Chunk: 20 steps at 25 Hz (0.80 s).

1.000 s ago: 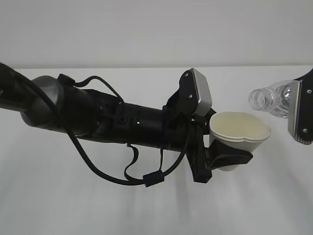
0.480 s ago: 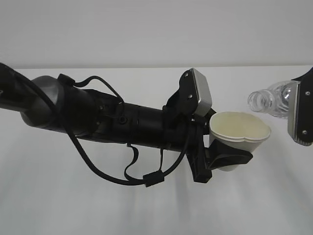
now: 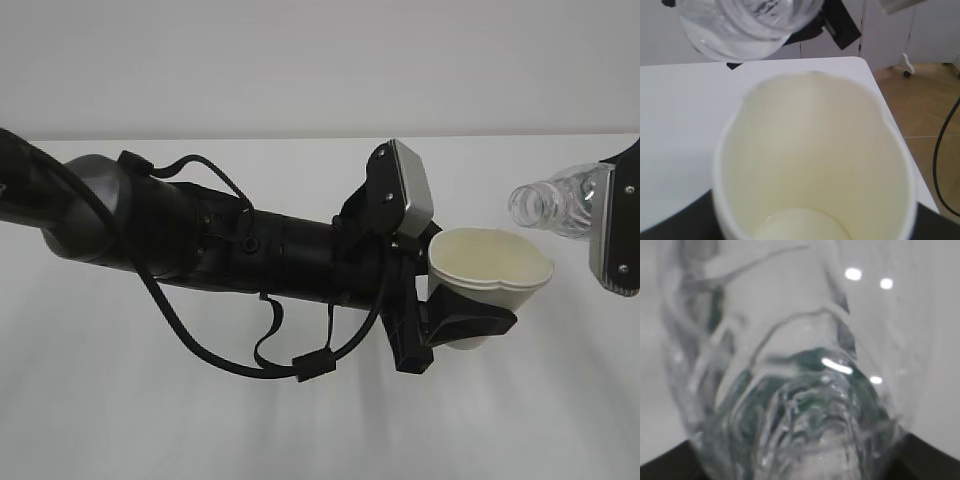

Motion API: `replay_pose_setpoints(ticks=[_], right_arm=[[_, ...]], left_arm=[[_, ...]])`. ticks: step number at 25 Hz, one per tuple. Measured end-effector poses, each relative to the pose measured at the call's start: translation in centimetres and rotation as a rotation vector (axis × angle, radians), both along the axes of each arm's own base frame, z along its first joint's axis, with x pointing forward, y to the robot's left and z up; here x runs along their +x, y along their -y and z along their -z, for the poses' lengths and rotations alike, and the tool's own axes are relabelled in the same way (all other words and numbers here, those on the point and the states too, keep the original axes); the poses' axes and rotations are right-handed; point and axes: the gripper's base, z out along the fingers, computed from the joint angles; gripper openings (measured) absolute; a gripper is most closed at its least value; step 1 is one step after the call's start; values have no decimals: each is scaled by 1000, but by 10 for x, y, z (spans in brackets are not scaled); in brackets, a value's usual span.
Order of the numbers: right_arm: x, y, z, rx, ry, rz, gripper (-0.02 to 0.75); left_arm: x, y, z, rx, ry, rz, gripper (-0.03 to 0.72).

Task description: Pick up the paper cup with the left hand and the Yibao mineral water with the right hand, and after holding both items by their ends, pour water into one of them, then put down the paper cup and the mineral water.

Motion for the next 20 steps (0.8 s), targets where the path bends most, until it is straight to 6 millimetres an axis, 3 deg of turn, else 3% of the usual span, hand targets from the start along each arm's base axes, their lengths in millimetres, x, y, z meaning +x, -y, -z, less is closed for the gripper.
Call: replay_pose_setpoints(ticks=[20], right_arm=[[0, 1, 0, -7, 5, 13, 462]], left_arm=[[0, 0, 0, 0, 0, 0, 426]])
